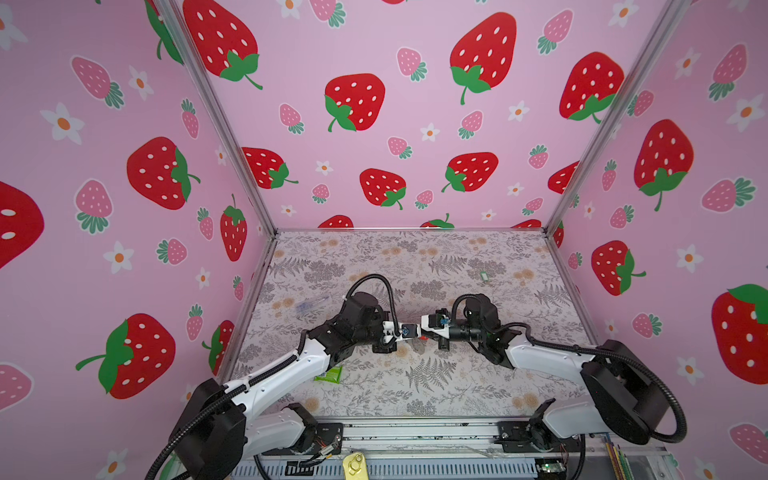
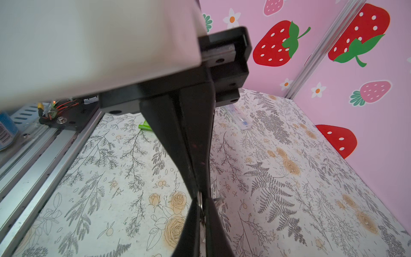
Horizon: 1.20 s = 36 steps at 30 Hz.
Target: Put the keys on the keyring
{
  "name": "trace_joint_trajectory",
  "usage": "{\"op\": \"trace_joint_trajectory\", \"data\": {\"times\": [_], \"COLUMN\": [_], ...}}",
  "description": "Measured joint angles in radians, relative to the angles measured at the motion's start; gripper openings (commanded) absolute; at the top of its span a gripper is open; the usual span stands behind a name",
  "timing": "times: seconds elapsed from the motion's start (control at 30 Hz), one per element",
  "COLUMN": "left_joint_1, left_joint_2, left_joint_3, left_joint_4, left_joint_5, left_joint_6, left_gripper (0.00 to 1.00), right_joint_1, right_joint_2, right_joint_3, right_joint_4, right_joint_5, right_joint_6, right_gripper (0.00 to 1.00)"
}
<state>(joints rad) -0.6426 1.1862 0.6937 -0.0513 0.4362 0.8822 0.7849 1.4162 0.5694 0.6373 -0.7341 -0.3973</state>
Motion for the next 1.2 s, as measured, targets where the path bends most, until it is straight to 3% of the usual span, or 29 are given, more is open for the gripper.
{"op": "trace_joint_trajectory", "data": {"times": [0.03, 0.27, 0.47, 0.73, 0.9, 0.97, 1.1, 1.2], "left_joint_1": [0.01, 0.126, 0.128, 0.128, 0.128, 0.129, 0.129, 0.12], "left_joint_2": [0.0, -0.045, -0.036, -0.016, -0.001, 0.001, -0.002, -0.014], "left_joint_3": [-0.002, -0.145, -0.171, -0.174, -0.174, -0.174, -0.171, -0.154], "left_joint_4": [0.003, 0.182, 0.285, 0.348, 0.357, 0.359, 0.34, 0.277], "left_joint_5": [0.018, 0.148, 0.202, 0.247, 0.268, 0.276, 0.278, 0.249], "left_joint_6": [-0.016, -0.154, -0.22, -0.255, -0.26, -0.261, -0.26, -0.23], "left_gripper": [0.1, 0.15, 0.19, 0.17, 0.09, 0.0, 0.0, 0.0], "right_joint_1": [0.001, 0.0, -0.002, -0.004, -0.004, -0.004, -0.005, -0.011], "right_joint_2": [0.0, 0.015, 0.029, 0.035, 0.036, 0.036, 0.036, 0.024], "right_joint_3": [0.0, -0.002, -0.002, -0.002, -0.003, -0.004, -0.004, -0.014], "right_joint_4": [0.006, 0.043, 0.063, 0.082, 0.1, 0.105, 0.105, 0.103], "right_joint_5": [0.0, -0.003, -0.018, -0.024, -0.026, -0.026, -0.021, 0.0], "right_joint_6": [0.003, 0.053, 0.072, 0.1, 0.116, 0.115, 0.111, 0.108], "right_gripper": [0.02, 0.01, 0.0, 0.0, 0.0, 0.03, 0.2, 0.23]}}
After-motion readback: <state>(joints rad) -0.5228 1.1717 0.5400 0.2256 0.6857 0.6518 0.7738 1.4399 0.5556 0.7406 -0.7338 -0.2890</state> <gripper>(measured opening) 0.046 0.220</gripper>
